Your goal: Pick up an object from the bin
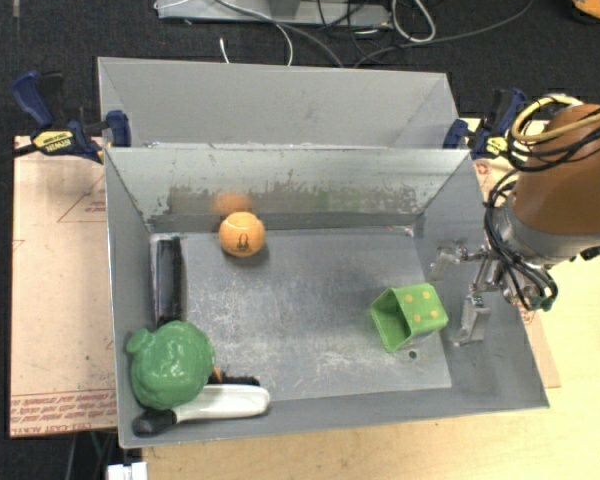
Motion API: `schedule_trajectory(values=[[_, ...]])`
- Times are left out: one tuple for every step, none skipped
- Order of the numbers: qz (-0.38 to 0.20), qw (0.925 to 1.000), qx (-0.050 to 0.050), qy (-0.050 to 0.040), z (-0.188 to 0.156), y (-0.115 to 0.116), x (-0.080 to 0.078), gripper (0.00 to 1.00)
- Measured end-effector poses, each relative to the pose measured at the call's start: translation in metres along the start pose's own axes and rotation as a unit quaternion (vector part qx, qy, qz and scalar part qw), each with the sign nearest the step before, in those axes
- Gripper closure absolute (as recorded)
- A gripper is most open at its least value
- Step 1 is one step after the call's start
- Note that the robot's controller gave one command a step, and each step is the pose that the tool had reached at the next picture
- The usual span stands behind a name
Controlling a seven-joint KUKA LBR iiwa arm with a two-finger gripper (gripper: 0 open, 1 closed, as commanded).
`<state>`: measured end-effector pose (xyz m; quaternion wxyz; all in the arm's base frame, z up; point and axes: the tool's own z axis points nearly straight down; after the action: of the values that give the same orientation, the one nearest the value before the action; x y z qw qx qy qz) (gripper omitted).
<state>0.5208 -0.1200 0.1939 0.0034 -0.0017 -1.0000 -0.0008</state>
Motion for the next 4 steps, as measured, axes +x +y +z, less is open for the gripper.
schedule_trajectory(values=[[-0.002, 1.0, 0.001, -0.0039, -0.005, 0.001, -0.002, 0.0], [0.058, 0.9983, 0.0, -0.0052, 0.035, 0.004, -0.021, 0.0], [0.064, 0.998, 0.0, -0.0021, 0.063, 0.006, -0.024, 0.0], [0.191, 0.9815, -0.001, -0.0033, 0.061, 0.015, -0.023, 0.0]])
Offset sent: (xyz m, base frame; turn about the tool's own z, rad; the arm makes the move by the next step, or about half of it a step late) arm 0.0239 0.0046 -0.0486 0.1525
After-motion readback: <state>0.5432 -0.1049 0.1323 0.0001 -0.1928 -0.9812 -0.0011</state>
